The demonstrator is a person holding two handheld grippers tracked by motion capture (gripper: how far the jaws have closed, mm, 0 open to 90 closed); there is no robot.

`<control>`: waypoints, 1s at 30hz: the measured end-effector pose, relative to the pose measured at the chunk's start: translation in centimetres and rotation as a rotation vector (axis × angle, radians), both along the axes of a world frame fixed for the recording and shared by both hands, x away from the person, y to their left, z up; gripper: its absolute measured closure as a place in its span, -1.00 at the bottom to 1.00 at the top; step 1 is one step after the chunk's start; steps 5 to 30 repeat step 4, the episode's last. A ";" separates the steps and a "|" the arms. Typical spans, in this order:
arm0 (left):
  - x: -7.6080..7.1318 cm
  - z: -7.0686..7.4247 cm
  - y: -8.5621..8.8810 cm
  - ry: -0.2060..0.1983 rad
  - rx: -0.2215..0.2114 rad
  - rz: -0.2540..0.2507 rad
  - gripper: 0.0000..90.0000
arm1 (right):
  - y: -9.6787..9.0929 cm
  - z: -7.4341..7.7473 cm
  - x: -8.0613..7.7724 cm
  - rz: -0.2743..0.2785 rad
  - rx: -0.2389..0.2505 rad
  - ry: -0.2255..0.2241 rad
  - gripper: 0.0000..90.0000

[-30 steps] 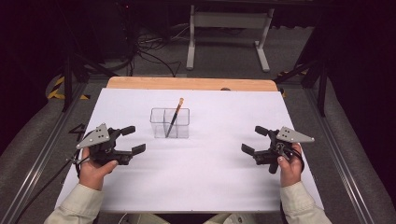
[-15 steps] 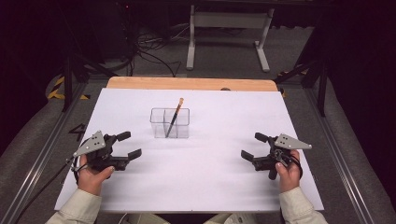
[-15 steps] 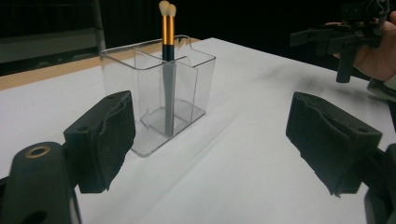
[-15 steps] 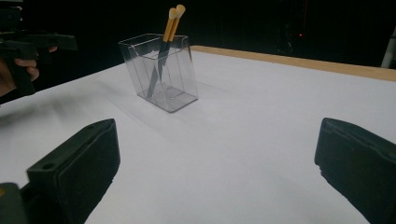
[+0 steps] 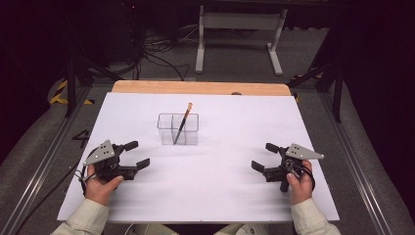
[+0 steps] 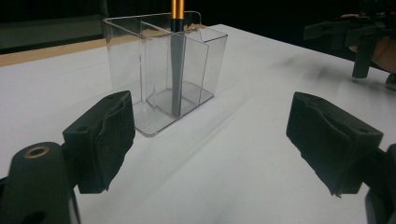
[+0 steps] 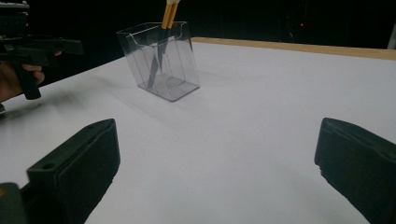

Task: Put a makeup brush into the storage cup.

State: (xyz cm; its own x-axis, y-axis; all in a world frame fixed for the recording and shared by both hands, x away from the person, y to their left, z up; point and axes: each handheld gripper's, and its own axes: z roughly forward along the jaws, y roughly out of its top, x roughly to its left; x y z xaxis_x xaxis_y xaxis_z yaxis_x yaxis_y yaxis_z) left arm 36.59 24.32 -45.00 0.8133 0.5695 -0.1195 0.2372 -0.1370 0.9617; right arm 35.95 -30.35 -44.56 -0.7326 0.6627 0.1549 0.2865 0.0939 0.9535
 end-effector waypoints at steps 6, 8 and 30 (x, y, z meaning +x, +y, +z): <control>0.1 0.2 0.0 0.002 -0.016 0.001 -0.69 | 0.0 0.0 0.0 -0.003 -0.008 -0.002 -0.99; 0.1 0.2 0.0 0.002 -0.016 0.001 -0.69 | 0.0 0.0 0.0 -0.003 -0.008 -0.002 -0.99; 0.1 0.2 0.0 0.002 -0.016 0.001 -0.69 | 0.0 0.0 0.0 -0.003 -0.008 -0.002 -0.99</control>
